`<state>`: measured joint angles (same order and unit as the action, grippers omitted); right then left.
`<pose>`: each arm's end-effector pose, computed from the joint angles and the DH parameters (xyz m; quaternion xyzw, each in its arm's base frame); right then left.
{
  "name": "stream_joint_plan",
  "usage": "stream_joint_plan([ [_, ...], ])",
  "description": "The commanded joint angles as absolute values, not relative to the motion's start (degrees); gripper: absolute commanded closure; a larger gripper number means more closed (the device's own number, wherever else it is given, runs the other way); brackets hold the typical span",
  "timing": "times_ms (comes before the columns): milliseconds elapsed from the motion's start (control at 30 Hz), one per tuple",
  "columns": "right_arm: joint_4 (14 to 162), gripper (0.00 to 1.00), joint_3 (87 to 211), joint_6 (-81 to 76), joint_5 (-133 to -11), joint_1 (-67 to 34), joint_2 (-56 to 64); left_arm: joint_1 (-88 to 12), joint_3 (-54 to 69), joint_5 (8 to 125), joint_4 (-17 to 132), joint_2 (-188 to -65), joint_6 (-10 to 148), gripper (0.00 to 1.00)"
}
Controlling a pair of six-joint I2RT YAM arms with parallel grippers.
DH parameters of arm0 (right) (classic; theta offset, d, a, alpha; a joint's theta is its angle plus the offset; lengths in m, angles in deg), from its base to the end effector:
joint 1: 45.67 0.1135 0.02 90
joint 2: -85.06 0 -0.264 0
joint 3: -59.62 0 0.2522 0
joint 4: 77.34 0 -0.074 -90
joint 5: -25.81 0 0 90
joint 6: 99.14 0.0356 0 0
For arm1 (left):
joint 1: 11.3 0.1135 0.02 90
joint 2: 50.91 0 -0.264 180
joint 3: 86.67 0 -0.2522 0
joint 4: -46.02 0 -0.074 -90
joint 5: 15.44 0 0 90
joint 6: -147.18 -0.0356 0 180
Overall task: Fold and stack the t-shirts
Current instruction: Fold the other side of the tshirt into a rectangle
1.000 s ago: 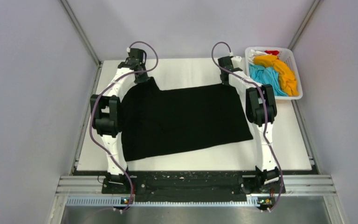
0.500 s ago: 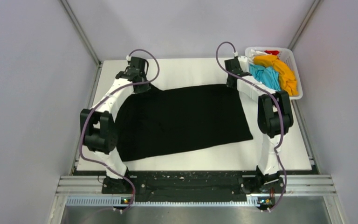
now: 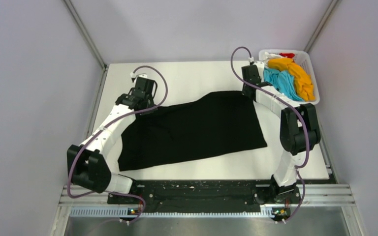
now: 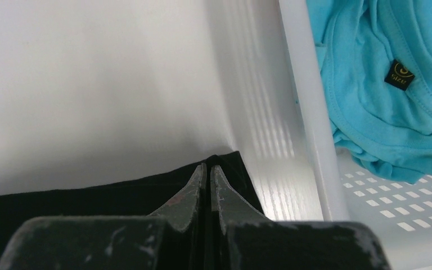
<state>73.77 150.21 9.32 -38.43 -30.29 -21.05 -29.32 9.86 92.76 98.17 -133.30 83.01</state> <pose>0.4014 0.0944 0.2254 0.1105 0.8961 -0.0867 0.4211 0.2934 -0.0838 0.2961 -0.1160 0.9252 0.0155 0.3609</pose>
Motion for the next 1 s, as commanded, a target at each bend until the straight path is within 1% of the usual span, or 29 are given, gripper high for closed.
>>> stream_joint_plan([
  [0,76.44,1.0,150.82,6.98,-37.09,-29.9,-17.62,-30.84,13.15,95.53,100.27,-125.9,84.89,1.0],
  [300,75.35,1.0,156.09,3.9,-34.58,-30.22,-21.14,-34.52,19.53,92.85,103.41,-113.63,88.52,1.0],
  [567,74.8,1.0,156.35,2.7,-34.85,-31.25,-20.06,-38.09,22.81,93.36,109.29,-108.7,91.9,1.0],
  [733,75.63,1.0,151.96,4.09,-37.51,-31.28,-17.72,-38.65,26.76,91.98,111.19,-106.29,94.12,1.0],
  [933,75.54,1.0,143.73,6.88,-37.23,-31.22,-14.22,-38.91,32.22,84.4,111.22,-106.0,96.95,1.0],
  [967,75.99,1.0,141.94,7.07,-37.12,-31.25,-13.54,-38.93,33.33,83.76,111.55,-105.8,97.67,0.97],
])
